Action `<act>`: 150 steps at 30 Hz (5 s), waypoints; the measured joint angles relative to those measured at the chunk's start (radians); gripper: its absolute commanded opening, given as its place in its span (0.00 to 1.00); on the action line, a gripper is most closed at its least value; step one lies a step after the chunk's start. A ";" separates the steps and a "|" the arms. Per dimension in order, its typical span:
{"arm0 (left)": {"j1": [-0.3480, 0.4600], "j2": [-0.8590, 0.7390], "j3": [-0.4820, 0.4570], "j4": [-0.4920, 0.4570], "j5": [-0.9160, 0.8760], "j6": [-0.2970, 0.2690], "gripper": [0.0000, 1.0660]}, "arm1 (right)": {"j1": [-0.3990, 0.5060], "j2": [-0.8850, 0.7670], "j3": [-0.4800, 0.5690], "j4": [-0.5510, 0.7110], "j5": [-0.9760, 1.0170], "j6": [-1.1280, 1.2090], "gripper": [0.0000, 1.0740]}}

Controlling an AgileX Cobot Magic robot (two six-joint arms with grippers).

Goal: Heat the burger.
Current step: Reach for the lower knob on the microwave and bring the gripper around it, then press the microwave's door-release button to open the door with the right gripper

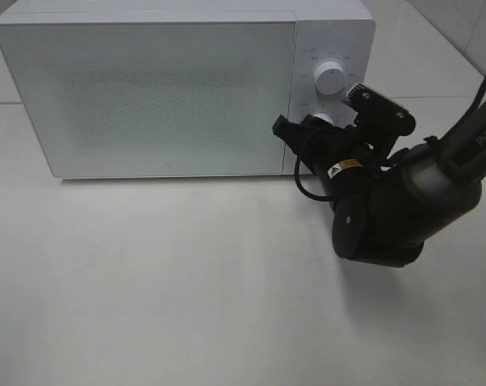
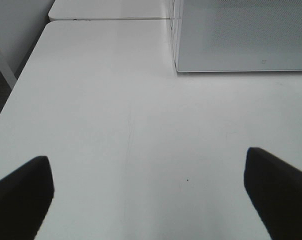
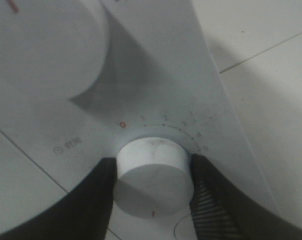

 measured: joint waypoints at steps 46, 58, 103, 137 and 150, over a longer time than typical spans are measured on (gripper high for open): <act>0.000 0.000 0.000 0.000 0.000 0.000 0.92 | -0.004 0.000 0.004 -0.017 -0.019 1.192 0.00; 0.000 0.000 0.000 0.000 0.000 0.000 0.92 | -0.004 0.000 0.004 -0.016 -0.019 1.181 0.43; 0.000 0.000 0.000 0.000 0.000 0.000 0.92 | -0.082 -0.496 0.157 -0.136 0.943 -0.233 0.70; 0.000 0.000 0.000 0.000 0.000 0.000 0.92 | -0.260 -0.745 -0.139 -0.518 2.195 -0.454 0.70; 0.000 0.000 0.000 0.000 0.000 0.000 0.92 | -0.260 -1.203 -0.139 -0.527 2.313 -0.454 0.70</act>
